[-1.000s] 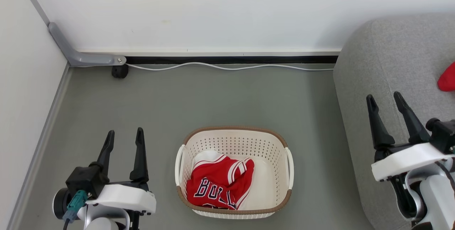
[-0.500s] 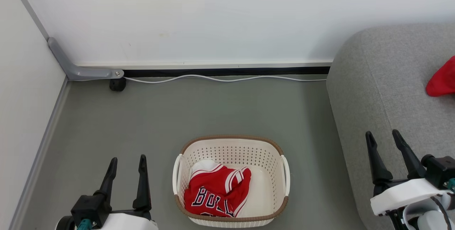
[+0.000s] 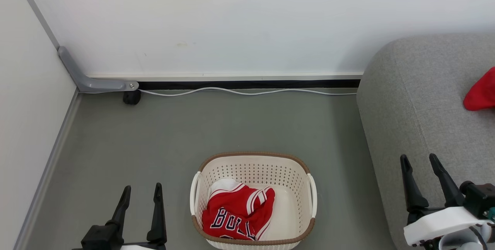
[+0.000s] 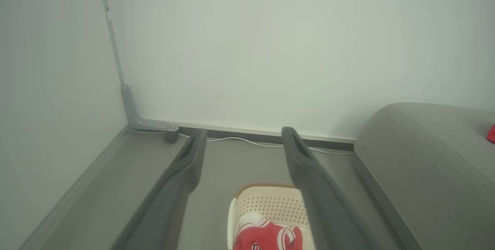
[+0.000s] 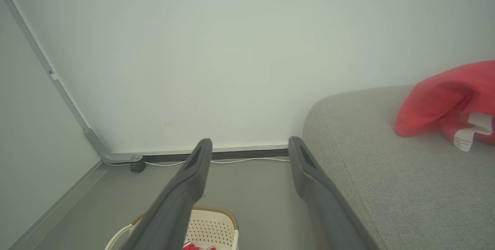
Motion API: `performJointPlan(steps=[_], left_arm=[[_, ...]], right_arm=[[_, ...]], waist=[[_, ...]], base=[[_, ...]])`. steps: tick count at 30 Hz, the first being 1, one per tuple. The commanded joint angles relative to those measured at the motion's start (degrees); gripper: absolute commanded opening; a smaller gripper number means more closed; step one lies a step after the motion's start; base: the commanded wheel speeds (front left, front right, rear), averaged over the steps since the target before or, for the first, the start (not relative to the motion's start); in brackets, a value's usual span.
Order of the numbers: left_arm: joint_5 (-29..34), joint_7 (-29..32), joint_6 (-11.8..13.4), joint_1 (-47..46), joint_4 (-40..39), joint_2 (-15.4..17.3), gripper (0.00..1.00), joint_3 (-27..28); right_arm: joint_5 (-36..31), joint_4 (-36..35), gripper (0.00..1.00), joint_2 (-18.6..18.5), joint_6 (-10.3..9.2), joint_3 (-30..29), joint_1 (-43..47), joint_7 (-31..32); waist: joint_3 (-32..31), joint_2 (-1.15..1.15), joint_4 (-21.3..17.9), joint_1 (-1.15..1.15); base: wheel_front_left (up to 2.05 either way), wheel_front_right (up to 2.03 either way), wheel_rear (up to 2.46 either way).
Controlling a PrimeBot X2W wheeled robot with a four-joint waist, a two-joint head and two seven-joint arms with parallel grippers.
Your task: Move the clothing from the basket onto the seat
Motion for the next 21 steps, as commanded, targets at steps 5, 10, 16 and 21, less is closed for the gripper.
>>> performJointPlan(steps=[5,10,16,21], left_arm=[[0.3,-0.3,0.1,-1.0,-1.7,0.3,1.0,1.4],[0.4,-0.3,0.1,-0.9,-1.9,0.3,1.0,1.2],[-0.1,-0.3,0.1,-1.7,-1.5,0.3,1.0,-0.3],[-1.9,-0.3,0.2,-4.5,-0.4,0.3,1.0,-3.1]], right_arm=[[-1.1,-1.7,1.0,-0.2,0.18,0.3,-0.4,-0.3],[-1.1,-1.8,1.0,-0.1,0.18,0.3,-0.5,-0.3],[-0.7,-2.4,1.0,-0.4,0.18,-0.2,-1.3,-0.3],[0.0,-3.7,1.0,-0.9,0.18,-0.5,-3.0,-0.3]], waist=[[0.1,0.0,0.0,0.0],[0.3,0.0,-0.2,0.0],[1.9,0.0,-0.2,0.0],[5.7,0.0,-0.3,0.0]], base=[[0.0,0.0,0.0],[0.0,0.0,0.0],[0.0,0.0,0.0],[0.0,0.0,0.0]])
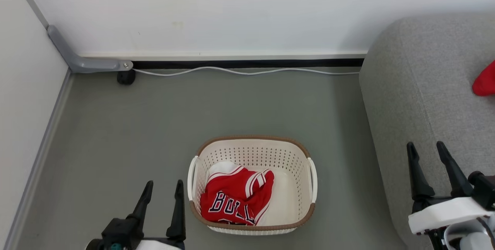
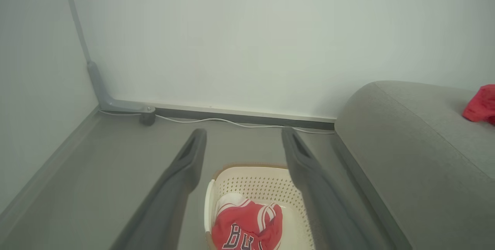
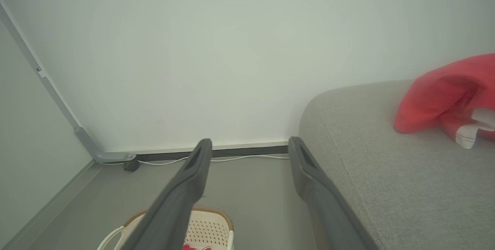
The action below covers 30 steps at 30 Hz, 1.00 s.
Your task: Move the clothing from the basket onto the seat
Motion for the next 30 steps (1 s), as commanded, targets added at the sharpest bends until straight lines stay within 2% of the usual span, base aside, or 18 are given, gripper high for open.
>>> performJointPlan(steps=[1,16,25,30], left_arm=[[-0.5,-0.3,0.5,-3.6,-1.0,0.1,1.0,0.9],[-7.0,-0.3,4.7,-20.7,8.5,0.1,1.0,-12.5],[-9.5,-0.3,5.8,-33.7,18.5,0.1,1.0,-16.7],[-9.5,-0.3,6.0,-39.3,23.9,0.1,1.0,-17.7]], right_arm=[[0.4,-2.0,1.0,-1.2,0.18,1.1,-2.5,-0.3],[4.9,-7.9,1.0,-5.9,0.18,3.6,-13.7,-0.3],[7.1,-10.4,1.0,-7.0,0.18,5.7,-19.3,-0.3],[7.7,-11.3,1.0,-7.0,0.18,6.5,-21.0,-0.3]], waist=[[2.2,0.0,-0.2,0.0],[22.0,0.0,-3.7,0.0],[32.3,0.0,-6.7,0.0],[36.0,0.0,-7.9,0.0]], base=[[0.0,0.0,0.0],[0.0,0.0,0.0],[0.0,0.0,0.0],[0.0,0.0,0.0]])
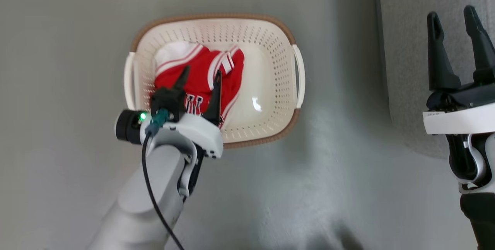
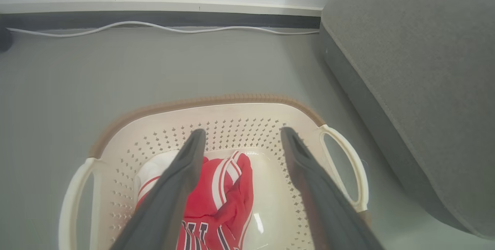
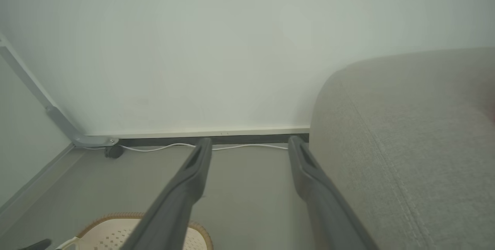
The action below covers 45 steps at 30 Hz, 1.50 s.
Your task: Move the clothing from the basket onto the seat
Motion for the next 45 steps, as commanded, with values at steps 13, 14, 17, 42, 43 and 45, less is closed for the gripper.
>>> performJointPlan(steps=[13,14,17,42,43,45], left_arm=[[-0.2,0.0,0.2,-17.2,24.9,0.5,1.0,-4.0],[-0.6,0.4,0.3,-18.3,26.6,0.5,1.0,-4.4],[-1.2,3.7,0.9,-21.4,31.0,0.5,1.0,-6.1],[4.4,29.8,5.2,-31.1,39.6,1.1,1.0,-20.2],[4.7,30.3,5.1,-31.1,39.6,1.4,1.0,-20.7],[5.0,30.7,5.1,-31.1,39.6,1.6,1.0,-21.0]], right_arm=[[1.6,-5.8,1.0,-0.1,0.18,4.6,-3.8,-0.3],[1.7,-6.0,1.0,0.0,0.18,4.9,-4.0,-0.3],[1.9,-6.7,1.0,0.4,0.18,5.7,-4.2,-0.3],[3.5,-9.8,1.0,1.9,0.18,7.1,-5.3,-0.3],[3.5,-9.9,1.0,2.0,0.18,7.1,-5.4,-0.3],[3.5,-10.1,1.0,2.0,0.18,7.1,-5.5,-0.3]], waist=[[12.1,0.0,-4.7,0.0],[12.5,0.0,-4.9,0.0],[13.5,0.0,-5.4,0.0],[18.2,0.0,-8.8,0.0],[18.3,0.0,-9.0,0.0],[18.5,0.0,-9.1,0.0]], base=[[0.0,0.0,0.0],[0.0,0.0,0.0],[0.0,0.0,0.0],[0.0,0.0,0.0],[0.0,0.0,0.0],[0.0,0.0,0.0]])
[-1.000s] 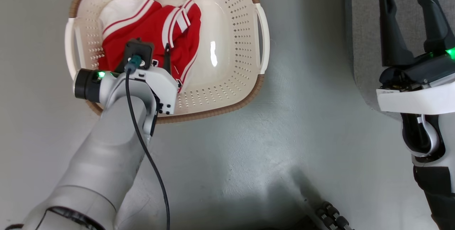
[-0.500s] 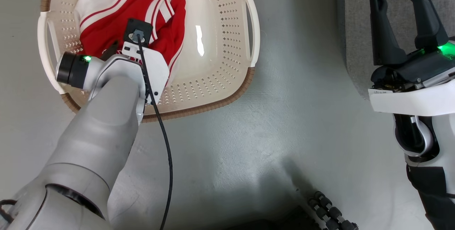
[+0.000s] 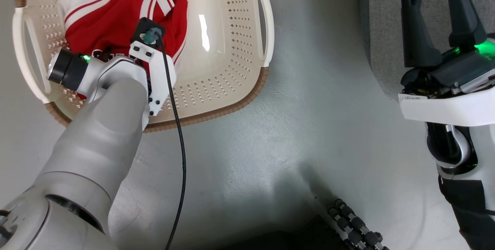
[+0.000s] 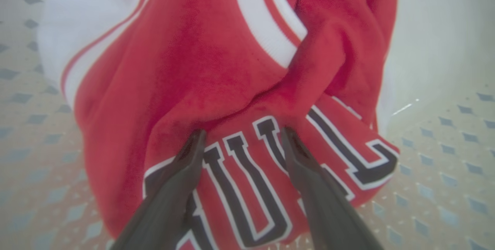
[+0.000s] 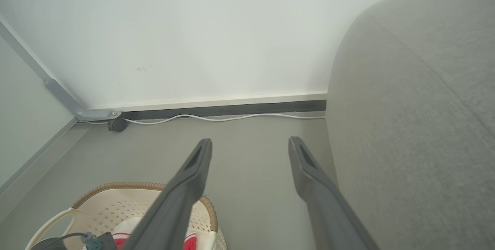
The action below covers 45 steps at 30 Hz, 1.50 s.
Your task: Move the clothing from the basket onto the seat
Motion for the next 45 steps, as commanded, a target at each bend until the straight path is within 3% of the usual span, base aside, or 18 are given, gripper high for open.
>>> performJointPlan(steps=[1,4,5,7,19,38,45], left_arm=[[0.4,0.2,0.4,-0.7,-0.4,0.9,1.0,0.2],[0.9,1.4,0.3,-0.9,-0.3,1.4,1.0,-0.8],[0.9,1.5,0.2,-0.9,-0.3,1.5,0.81,-0.9],[0.8,1.6,0.0,-0.9,-0.3,1.6,0.0,-1.1],[-1.1,-4.0,-1.8,2.2,-0.3,2.1,0.0,-0.7],[-11.4,-26.6,-6.5,11.9,-0.7,-0.2,0.0,6.5],[-14.9,-30.4,-7.5,15.7,-4.4,-0.5,0.0,7.7]], right_arm=[[0.5,-1.7,1.0,-0.2,0.18,0.4,1.2,-0.3],[0.7,-2.3,1.0,-0.1,0.18,0.3,0.8,-0.3],[0.8,-2.4,1.0,-0.1,0.18,0.2,0.7,-0.3],[0.8,-2.6,1.0,0.0,0.18,0.0,0.5,-0.3],[0.8,-0.9,1.0,0.5,0.18,-0.8,0.4,-0.3],[-2.3,4.4,1.0,-0.6,0.18,0.2,3.6,-0.3],[-3.1,6.6,1.0,-1.9,0.18,0.3,6.0,-0.3]], waist=[[0.3,0.0,-0.3,0.0],[0.9,0.0,-0.8,0.0],[1.0,0.0,-0.8,0.0],[1.1,0.0,-0.9,0.0],[-4.0,0.0,-0.2,0.0],[-20.3,0.0,2.6,0.0],[-26.6,0.0,4.4,0.0]], base=[[0.0,0.0,0.0],[0.0,0.0,0.0],[0.0,0.0,0.0],[0.0,0.0,0.0],[0.0,0.0,0.0],[0.0,0.0,0.0],[0.0,0.0,0.0]])
